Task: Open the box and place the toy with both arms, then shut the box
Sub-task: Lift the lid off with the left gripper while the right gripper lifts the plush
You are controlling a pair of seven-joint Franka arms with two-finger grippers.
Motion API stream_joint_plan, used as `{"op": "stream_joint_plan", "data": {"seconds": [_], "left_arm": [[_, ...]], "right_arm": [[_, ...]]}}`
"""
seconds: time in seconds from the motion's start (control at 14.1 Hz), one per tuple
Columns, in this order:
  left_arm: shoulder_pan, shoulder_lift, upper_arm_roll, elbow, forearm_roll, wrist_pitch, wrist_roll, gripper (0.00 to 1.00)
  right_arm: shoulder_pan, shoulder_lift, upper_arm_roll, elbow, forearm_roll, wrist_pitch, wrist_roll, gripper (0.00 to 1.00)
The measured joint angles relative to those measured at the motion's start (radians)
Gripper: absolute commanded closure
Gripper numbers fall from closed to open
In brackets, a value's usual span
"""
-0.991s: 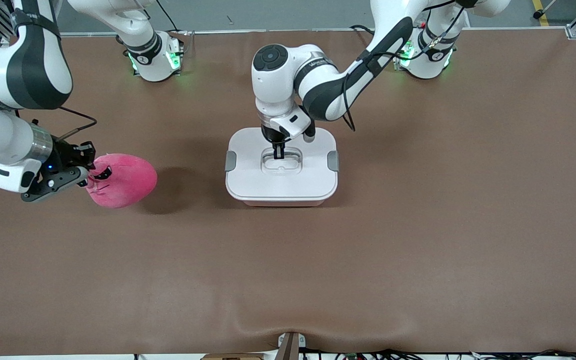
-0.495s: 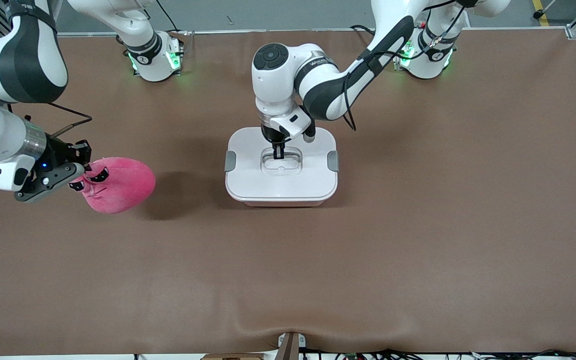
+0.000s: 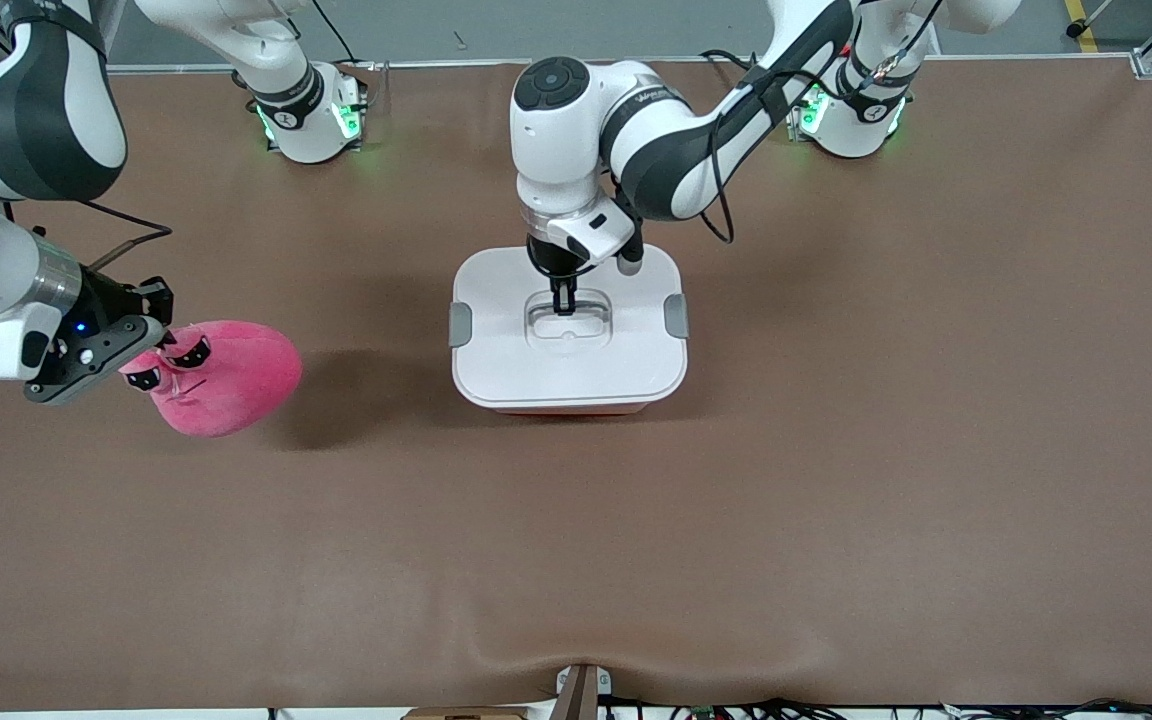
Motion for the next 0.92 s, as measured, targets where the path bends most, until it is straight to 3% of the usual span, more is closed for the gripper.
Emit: {"op": "stream_joint_plan", "data": {"seconds": [0.35, 0.92], "left_arm": [[0.105, -0.100, -0.003, 0.003, -0.076, -0.110, 0.167, 1.00], [0.386, -0.137, -0.002, -0.001, -0.209, -0.149, 0.592, 1.00]], "right_arm": [[0.047, 0.000, 0.009, 0.002, 0.075, 0.011, -0.103, 1.00], [0.294, 0.014, 0.015, 0.024, 0.082, 0.121, -0.092, 1.00]]}}
